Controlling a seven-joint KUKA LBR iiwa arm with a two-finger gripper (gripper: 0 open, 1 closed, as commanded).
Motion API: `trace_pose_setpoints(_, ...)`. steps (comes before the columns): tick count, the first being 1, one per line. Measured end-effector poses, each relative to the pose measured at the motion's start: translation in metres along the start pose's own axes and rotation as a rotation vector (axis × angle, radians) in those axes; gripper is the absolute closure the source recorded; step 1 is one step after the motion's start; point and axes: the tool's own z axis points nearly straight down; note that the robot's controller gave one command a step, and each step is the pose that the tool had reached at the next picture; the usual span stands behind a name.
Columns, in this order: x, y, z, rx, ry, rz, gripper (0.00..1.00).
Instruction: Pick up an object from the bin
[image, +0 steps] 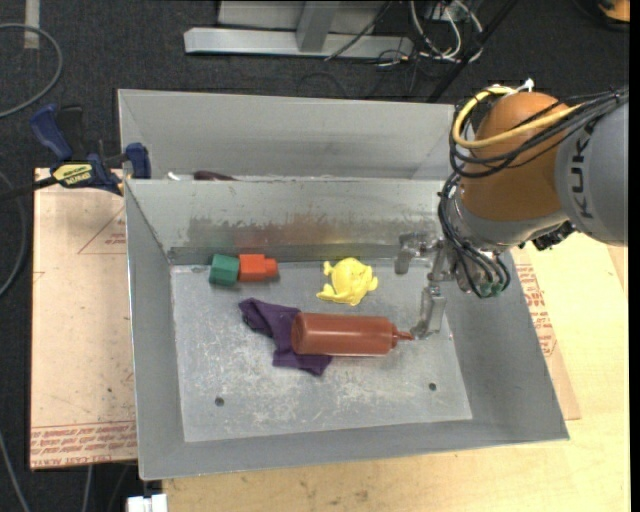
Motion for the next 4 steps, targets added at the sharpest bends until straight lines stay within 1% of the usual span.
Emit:
trace_pose_setpoints(1, -0.001, 0.0, -0.005, 0.001, -0.008, -0.001, 0.0)
trace_pose_setpoints(2, 0.005, 0.026, 0.045, 0.001, -0.009, -0.083, 0.0)
trace_pose_setpoints(3, 0.017, 0.055, 0.053, 0.0, -0.001, -0.184, 0.0)
trace_pose_setpoints(4, 0.014, 0.062, 0.042, 0.0, -0.012, -0.196, 0.0)
